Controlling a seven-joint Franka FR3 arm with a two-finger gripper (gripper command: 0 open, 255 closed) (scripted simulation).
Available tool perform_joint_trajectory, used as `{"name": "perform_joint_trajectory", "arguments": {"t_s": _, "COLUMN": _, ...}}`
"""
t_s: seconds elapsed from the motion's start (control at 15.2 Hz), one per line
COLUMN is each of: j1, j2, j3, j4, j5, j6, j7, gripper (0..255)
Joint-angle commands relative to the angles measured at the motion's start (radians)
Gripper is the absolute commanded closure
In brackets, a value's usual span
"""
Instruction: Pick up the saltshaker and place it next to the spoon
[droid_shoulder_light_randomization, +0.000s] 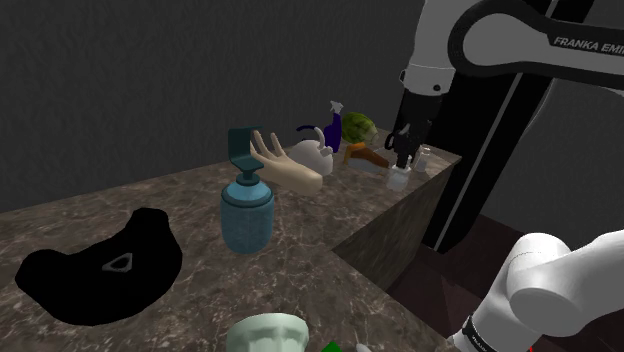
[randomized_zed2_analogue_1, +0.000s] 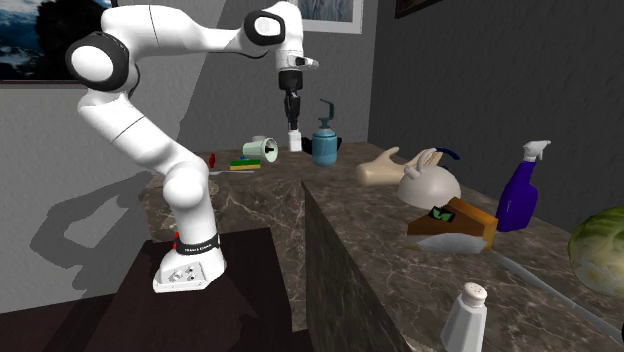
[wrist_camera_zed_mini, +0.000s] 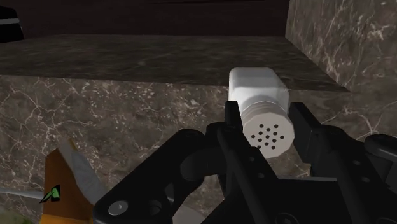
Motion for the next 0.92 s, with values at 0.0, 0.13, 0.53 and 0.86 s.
{"name": "perform_joint_trajectory", "arguments": {"t_s": 0.0, "j1": 0.014, "j2": -0.049, "j3": 0.03, "j4": -0.022, "j5": 0.024, "j6": -0.03, "j7": 0.036, "gripper": 255}}
{"name": "perform_joint_trajectory", "arguments": {"t_s": 0.13, "j1": 0.029, "j2": -0.085, "j3": 0.064, "j4": -0.038, "j5": 0.051, "j6": -0.052, "j7": 0.076, "gripper": 255}}
{"name": "perform_joint_trajectory", "arguments": {"t_s": 0.53, "j1": 0.073, "j2": -0.17, "j3": 0.173, "j4": -0.059, "j5": 0.147, "j6": -0.116, "j7": 0.199, "gripper": 255}}
{"name": "perform_joint_trajectory", "arguments": {"t_s": 0.86, "j1": 0.106, "j2": -0.214, "j3": 0.271, "j4": -0.046, "j5": 0.235, "j6": -0.164, "j7": 0.31, "gripper": 255}}
